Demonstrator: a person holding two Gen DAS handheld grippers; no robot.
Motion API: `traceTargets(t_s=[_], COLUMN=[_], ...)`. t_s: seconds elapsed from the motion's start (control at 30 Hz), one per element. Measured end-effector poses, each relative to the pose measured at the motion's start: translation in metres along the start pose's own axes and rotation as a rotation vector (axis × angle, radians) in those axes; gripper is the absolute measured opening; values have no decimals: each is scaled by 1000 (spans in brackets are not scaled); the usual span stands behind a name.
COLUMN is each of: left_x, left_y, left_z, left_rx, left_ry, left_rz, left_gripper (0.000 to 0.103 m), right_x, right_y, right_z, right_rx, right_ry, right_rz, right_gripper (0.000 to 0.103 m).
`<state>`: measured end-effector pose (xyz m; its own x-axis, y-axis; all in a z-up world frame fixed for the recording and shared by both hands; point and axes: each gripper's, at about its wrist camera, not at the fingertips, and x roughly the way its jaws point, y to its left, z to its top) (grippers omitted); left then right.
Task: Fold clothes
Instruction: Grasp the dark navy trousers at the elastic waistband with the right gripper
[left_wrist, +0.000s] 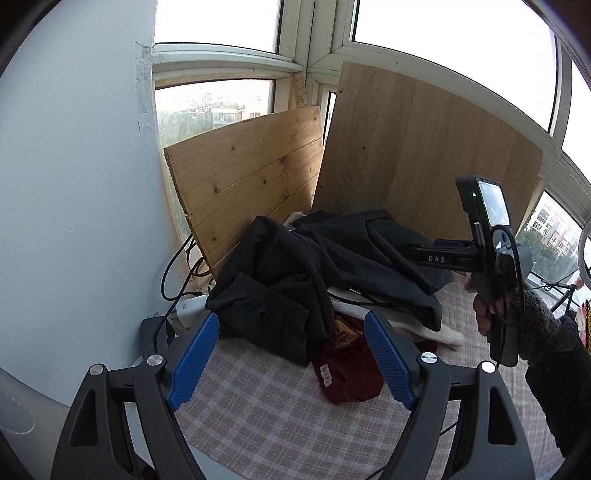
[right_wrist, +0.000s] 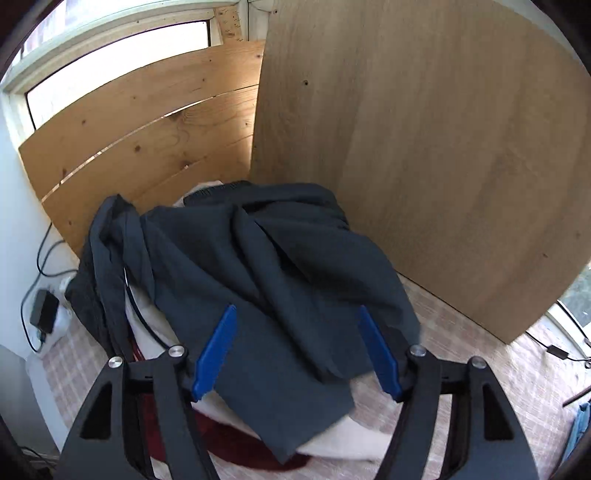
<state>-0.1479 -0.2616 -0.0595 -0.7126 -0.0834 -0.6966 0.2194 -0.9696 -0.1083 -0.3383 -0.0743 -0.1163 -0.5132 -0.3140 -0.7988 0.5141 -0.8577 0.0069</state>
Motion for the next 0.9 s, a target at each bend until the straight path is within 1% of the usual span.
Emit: traceTargets(t_s=[0.07, 0.13, 0.17, 0.27, 0.3, 0.33, 0.37, 0.4, 0.47, 0.6, 0.7, 0.73, 0.77, 0.8, 0.83, 0.87, 0.9], left_x=[9, 17, 20, 28, 29, 30, 29, 29, 28, 26, 22, 20, 18, 15, 13, 11, 10], left_y=[5, 9, 11, 16, 17, 18, 20, 21, 24, 25, 17, 14, 11, 8, 6, 5, 4], left_z=[4, 5, 5, 4, 3, 3, 2, 1, 1, 3, 5, 5, 6, 6, 6, 7, 7], left_rx=[-14, -30, -37, -44, -44, -45, -47, -49, -57, -77, -55, -43, -30, -17, -8, 0, 3], left_ry=[7, 19, 25, 47, 53, 58, 56, 56, 55, 52, 45, 41, 37, 33, 28, 22, 20], left_rz=[3, 10, 14, 33, 40, 47, 52, 57, 67, 64, 53, 51, 49, 48, 51, 54, 54], left_gripper=[80, 80, 80, 80, 80, 80, 80, 80, 80, 80, 80, 80, 80, 80, 80, 80, 80], right_x=[20, 41, 52, 94, 107, 110, 114, 116, 96, 26, -27, -34, -42, -46, -50, -53, -57], right_y=[11, 28, 38, 61, 64, 61, 58, 54, 42, 53, 62, 71, 81, 85, 76, 66, 57], right_z=[20, 33, 37, 42, 42, 41, 40, 39, 43, 66, 83, 83, 82, 79, 73, 68, 62], right_rx=[-11, -42, -68, -144, -159, -141, -122, -103, -73, -115, -147, -180, -213, -248, -241, -233, -225], right_ry=[27, 46, 58, 136, 166, 183, 200, 216, 165, 80, 18, 55, 92, 119, 113, 107, 101], right_rz=[83, 114, 115, 61, 40, 74, 109, 143, 192, 334, 441, 501, 558, 571, 556, 540, 524], right_gripper=[73, 73, 73, 73, 69, 57, 12, 4, 4, 4, 4, 4, 8, 10, 13, 26, 45])
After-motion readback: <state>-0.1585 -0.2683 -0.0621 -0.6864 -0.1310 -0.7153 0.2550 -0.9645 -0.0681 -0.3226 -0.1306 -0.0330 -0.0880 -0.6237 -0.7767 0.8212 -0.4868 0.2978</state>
